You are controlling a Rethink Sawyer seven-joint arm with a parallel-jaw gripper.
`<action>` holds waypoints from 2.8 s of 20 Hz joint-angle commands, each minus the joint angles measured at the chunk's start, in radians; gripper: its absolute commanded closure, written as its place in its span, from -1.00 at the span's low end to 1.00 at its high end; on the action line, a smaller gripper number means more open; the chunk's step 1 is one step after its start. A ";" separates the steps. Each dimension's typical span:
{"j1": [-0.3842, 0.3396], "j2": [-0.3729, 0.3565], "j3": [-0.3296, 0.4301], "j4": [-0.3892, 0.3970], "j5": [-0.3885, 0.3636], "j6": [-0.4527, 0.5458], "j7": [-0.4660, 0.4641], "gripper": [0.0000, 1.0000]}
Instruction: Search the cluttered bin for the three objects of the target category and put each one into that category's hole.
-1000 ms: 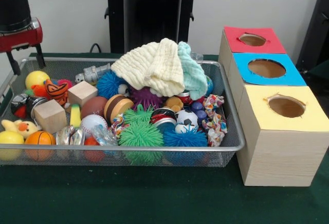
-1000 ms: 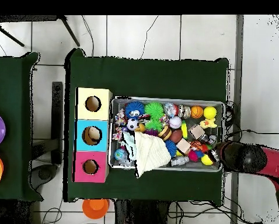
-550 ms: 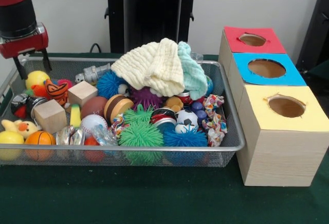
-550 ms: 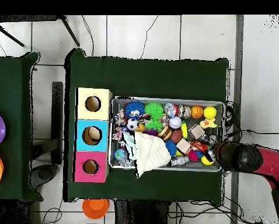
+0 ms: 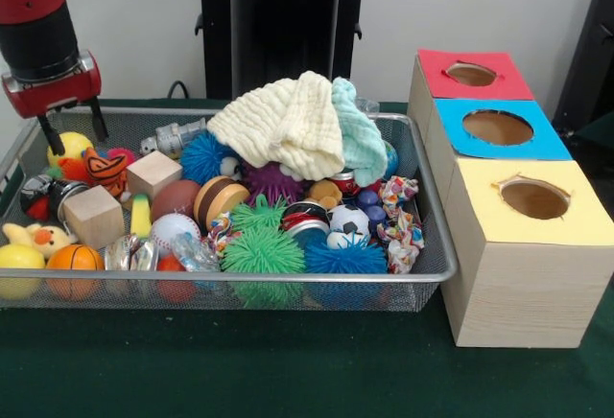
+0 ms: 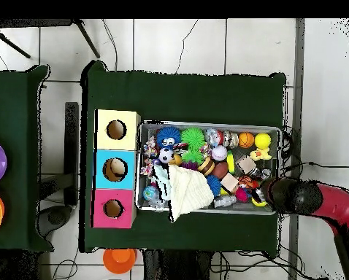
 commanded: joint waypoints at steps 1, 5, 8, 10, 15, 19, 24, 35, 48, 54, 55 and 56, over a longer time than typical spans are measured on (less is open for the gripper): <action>0.002 0.064 0.033 0.031 -0.059 -0.062 -0.130 -1.00; 0.006 0.081 0.022 0.014 -0.079 -0.067 -0.133 -1.00; 0.015 0.092 0.009 0.000 -0.097 -0.067 -0.133 -1.00; 0.030 0.097 -0.008 -0.018 -0.121 -0.059 -0.135 -1.00; 0.035 0.111 -0.014 -0.038 -0.151 -0.056 -0.133 -1.00; 0.031 0.126 -0.013 -0.053 -0.172 -0.049 -0.133 -1.00; 0.038 0.139 -0.023 -0.076 -0.206 -0.045 -0.130 -1.00; 0.033 0.080 0.010 -0.037 -0.226 -0.146 -0.087 -1.00; 0.033 0.087 0.023 0.019 -0.161 -0.169 -0.065 -1.00; 0.027 0.114 0.025 0.019 -0.158 -0.170 -0.070 -1.00; 0.024 0.116 0.028 0.021 -0.154 -0.172 -0.070 -1.00; 0.020 0.119 0.032 0.024 -0.150 -0.174 -0.070 -1.00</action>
